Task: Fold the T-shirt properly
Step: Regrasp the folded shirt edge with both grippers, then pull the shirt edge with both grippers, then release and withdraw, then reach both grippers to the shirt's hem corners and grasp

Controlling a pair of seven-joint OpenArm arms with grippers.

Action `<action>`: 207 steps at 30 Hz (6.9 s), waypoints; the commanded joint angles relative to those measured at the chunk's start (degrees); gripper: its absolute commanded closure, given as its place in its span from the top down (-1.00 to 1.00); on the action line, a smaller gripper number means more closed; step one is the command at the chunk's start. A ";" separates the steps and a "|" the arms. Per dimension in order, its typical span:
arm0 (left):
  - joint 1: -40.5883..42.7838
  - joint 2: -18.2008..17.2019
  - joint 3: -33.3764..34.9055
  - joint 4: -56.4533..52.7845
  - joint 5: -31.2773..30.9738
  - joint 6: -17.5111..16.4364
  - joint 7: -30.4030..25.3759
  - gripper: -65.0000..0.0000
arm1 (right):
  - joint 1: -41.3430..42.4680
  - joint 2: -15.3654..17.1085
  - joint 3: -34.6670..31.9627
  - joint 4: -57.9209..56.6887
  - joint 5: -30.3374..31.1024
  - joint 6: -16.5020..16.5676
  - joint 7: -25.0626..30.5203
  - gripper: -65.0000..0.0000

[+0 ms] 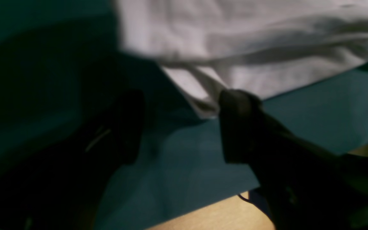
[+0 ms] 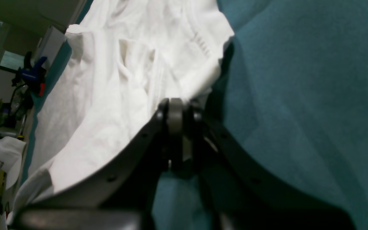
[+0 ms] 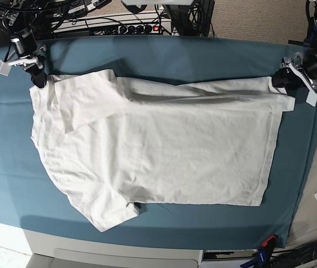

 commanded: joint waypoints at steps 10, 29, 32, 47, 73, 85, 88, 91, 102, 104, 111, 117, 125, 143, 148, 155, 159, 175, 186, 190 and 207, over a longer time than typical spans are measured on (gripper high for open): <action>-1.07 -1.09 -0.44 0.74 -2.23 -2.12 -0.24 0.16 | 0.15 0.81 0.20 0.74 1.40 0.91 1.44 -1.00; -0.35 0.61 -0.61 0.74 2.97 1.36 -0.72 -1.00 | -0.61 0.96 0.28 0.81 1.57 0.91 0.11 -1.00; 0.24 0.61 -1.60 0.76 2.93 1.36 -0.31 -1.00 | -2.03 0.98 0.26 0.85 1.64 0.91 0.11 -1.00; 8.15 0.63 -10.25 0.81 -0.59 0.94 1.18 -1.00 | -10.78 1.27 4.52 0.85 6.16 0.91 -1.57 -1.00; 11.76 0.70 -10.25 0.85 -1.60 0.87 3.39 -1.00 | -16.04 2.91 7.41 0.85 10.19 0.91 -2.03 -1.00; 11.76 0.68 -10.25 0.85 2.29 -2.58 2.23 -0.31 | -15.72 2.91 7.41 0.85 8.94 0.91 0.63 -0.30; 11.61 0.63 -10.25 0.85 4.31 -2.58 1.77 -0.31 | -14.91 3.15 7.52 0.85 7.98 0.91 0.98 -0.30; 11.61 0.63 -10.43 0.90 6.12 -2.58 1.44 -0.31 | -13.88 4.37 8.22 0.85 6.86 0.91 1.03 -0.30; 11.63 0.02 -21.27 2.58 5.70 -2.58 1.25 -0.31 | -11.26 12.39 14.47 0.85 4.39 0.91 2.23 -0.30; 11.61 -0.63 -22.69 2.84 4.37 -2.58 1.22 -0.31 | -10.27 13.92 14.47 0.85 4.39 0.91 2.32 -0.30; 10.27 -3.08 -22.88 4.46 1.55 -2.60 0.83 -0.31 | -2.10 18.27 14.21 0.85 0.07 0.91 2.19 -0.30; 4.44 -6.36 -22.58 5.03 1.62 -0.98 0.04 -0.31 | 5.49 19.98 7.52 0.85 -6.27 0.91 3.19 -0.30; -7.23 -11.41 -8.96 3.74 8.92 3.69 -4.24 -0.31 | 16.74 18.12 -13.09 0.74 -22.29 0.91 7.96 -0.30; -63.21 -8.26 18.80 -58.84 8.28 0.20 -7.72 -0.33 | 26.51 10.82 -24.59 0.68 -36.28 -1.29 13.31 -0.30; -69.07 -5.09 18.80 -72.02 7.17 -0.63 -9.14 -0.39 | 26.49 10.82 -28.35 0.68 -45.92 -2.78 16.11 -0.30; -68.35 0.68 18.80 -72.46 10.71 -0.37 -9.68 -0.38 | 26.49 10.80 -33.83 0.68 -49.59 -5.11 16.92 -0.30; -68.24 2.25 18.80 -72.46 13.05 -0.33 -11.61 -0.38 | 26.49 10.62 -34.03 0.68 -49.62 -5.11 17.05 -0.30; -68.35 -0.02 18.80 -72.46 19.63 1.38 -14.01 -0.38 | 26.49 10.45 -33.99 0.68 -49.59 -5.11 17.57 -0.30; -68.06 3.85 18.80 -72.46 20.50 1.36 -15.43 -0.38 | 26.47 10.03 -33.99 0.68 -49.59 -5.11 17.55 -0.30; -68.06 4.48 18.80 -72.46 20.50 1.27 -15.67 -0.38 | 26.47 10.03 -33.99 0.68 -49.59 -5.11 17.57 -0.30; -68.08 4.33 18.80 -72.46 20.02 0.92 -17.22 -1.00 | 29.29 10.08 -30.05 0.66 -51.52 -12.00 14.10 -0.30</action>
